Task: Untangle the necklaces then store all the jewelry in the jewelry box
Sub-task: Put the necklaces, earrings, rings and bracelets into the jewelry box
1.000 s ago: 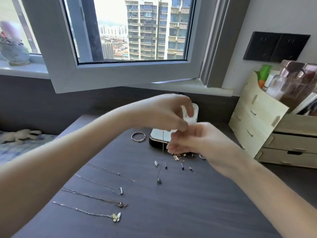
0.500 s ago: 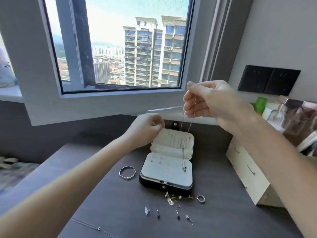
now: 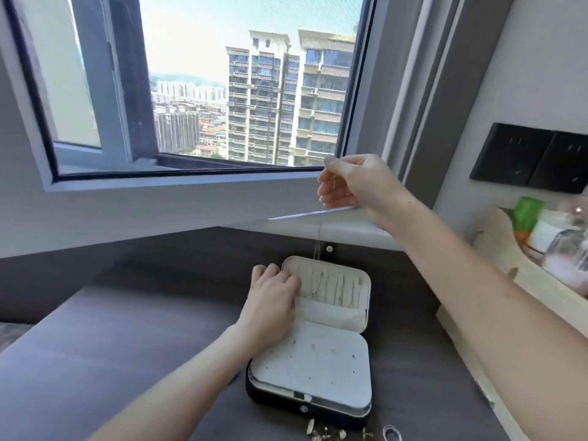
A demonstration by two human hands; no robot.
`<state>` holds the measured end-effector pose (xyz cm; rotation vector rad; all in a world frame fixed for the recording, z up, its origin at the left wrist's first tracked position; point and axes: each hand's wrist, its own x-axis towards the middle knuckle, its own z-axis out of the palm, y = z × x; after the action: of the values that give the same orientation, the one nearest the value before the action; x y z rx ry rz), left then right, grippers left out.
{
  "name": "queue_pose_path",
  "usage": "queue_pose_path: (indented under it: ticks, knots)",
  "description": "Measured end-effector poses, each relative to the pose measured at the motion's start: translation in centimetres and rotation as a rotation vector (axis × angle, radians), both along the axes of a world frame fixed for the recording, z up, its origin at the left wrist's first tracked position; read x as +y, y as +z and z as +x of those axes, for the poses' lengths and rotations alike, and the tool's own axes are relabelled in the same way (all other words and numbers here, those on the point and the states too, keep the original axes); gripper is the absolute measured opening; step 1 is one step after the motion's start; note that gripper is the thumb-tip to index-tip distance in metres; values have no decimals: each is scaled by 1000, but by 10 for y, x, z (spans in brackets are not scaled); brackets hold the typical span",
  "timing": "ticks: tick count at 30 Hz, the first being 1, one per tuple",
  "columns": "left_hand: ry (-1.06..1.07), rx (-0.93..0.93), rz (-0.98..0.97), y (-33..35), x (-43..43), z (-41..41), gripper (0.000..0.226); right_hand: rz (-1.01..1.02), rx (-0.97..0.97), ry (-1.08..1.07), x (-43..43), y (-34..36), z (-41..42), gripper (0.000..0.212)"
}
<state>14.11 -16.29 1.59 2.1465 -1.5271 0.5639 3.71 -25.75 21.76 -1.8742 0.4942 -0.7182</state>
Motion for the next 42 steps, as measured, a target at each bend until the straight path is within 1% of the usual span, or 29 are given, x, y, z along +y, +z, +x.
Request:
queue_pose_path:
  ticks: [6, 11, 14, 17, 19, 21, 24, 27, 31, 33, 35, 38, 42]
  knots:
    - [-58, 150, -142, -10, -3, 4, 26, 14, 40, -12, -10, -24, 26, 32]
    - [-60, 177, -189, -10, -3, 3, 29, -30, 140, 3, -13, -42, 30, 32]
    - [-56, 162, -205, -11, -3, 4, 28, -108, 266, 40, -14, -56, 27, 32]
    - [-50, 148, -217, -12, -4, 4, 28, -192, 387, 47, -15, -69, 24, 26]
    - [-40, 136, -227, -12, -4, 4, 27, -272, 455, 49, -16, -77, 22, 24]
    - [-31, 124, -237, -13, -4, 4, 26, -356, 506, 42, -16, -87, 21, 26]
    - [-18, 110, -248, -14, -4, 4, 26, -495, 523, -31, -19, -102, 24, 27]
    - [-5, 93, -248, -15, -4, 4, 27, -733, 528, -174, -19, -115, 28, 22]
    - [18, 77, -250, -14, -5, 4, 27, -975, 611, -329, -10, -128, 30, 27]
    - [25, 77, -257, -15, -5, 4, 26, -1066, 652, -389, -7, -134, 32, 24]
    - [30, 79, -260, -15, -5, 4, 26, -1104, 688, -439, -5, -137, 33, 20]
    - [31, 77, -266, -15, -5, 4, 26, -1104, 723, -493, -3, -138, 31, 15]
    - [37, 78, -273, -15, -5, 3, 27, -1044, 718, -533, -6, -131, 30, 21]
